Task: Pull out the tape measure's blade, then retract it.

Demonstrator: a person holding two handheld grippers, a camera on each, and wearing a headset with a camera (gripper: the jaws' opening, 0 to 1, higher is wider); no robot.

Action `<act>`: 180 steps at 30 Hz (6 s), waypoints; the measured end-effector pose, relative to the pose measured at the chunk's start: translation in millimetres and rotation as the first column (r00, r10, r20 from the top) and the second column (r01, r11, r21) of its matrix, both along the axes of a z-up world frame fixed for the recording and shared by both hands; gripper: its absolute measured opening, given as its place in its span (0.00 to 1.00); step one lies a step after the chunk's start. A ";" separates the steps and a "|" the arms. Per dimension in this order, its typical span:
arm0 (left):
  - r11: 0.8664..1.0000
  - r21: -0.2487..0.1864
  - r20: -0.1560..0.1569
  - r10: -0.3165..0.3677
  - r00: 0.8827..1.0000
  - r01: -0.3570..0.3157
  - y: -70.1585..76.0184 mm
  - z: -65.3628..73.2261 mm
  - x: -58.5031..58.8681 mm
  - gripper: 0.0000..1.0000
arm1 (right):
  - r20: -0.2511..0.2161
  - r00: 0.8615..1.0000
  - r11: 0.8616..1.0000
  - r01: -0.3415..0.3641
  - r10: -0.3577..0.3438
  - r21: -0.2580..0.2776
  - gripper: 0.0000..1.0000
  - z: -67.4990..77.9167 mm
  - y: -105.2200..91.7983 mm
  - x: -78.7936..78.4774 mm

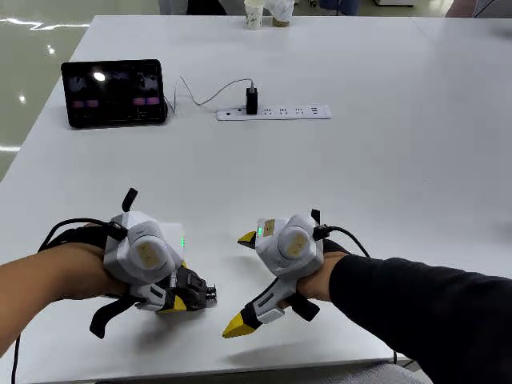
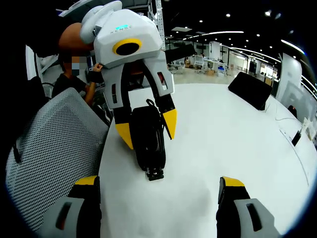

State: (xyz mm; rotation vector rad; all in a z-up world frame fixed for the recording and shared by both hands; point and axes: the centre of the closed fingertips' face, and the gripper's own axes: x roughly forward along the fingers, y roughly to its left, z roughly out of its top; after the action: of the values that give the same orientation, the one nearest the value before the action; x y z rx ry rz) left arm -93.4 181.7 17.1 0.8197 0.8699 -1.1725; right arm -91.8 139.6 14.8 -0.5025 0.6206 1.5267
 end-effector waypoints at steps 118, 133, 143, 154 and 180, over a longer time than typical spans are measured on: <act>0.998 -0.047 -0.018 0.036 0.999 -0.037 1.5 -0.7 -0.1 0.31 | 0.010 0.994 0.991 -0.107 0.108 -0.081 0.10 -30.3 -5.2 -3.1; 0.998 -0.049 -0.017 0.035 0.999 -0.035 1.3 -0.7 -0.3 0.31 | 0.012 0.995 0.991 -0.102 0.103 -0.089 0.10 -28.3 -14.1 -2.9; 0.998 -0.052 -0.013 0.032 0.999 -0.032 1.3 -0.2 -0.6 0.31 | 0.013 0.995 0.991 -0.096 0.097 -0.095 0.10 -28.8 -20.8 -1.6; 0.998 -0.053 -0.012 0.031 0.999 -0.032 1.6 -0.4 -0.2 0.31 | 0.016 0.995 0.990 -0.095 0.097 -0.100 0.10 -28.4 -26.8 -1.5; 0.998 -0.058 -0.008 0.036 0.999 -0.037 1.5 -0.6 0.6 0.31 | 0.013 0.996 0.991 -0.090 0.091 -0.096 0.10 -27.9 -41.8 1.2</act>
State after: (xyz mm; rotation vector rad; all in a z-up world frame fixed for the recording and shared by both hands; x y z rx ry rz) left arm -92.9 183.2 16.4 0.7500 0.8489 -1.1640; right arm -90.6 97.8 -13.1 -0.6233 0.6671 1.5821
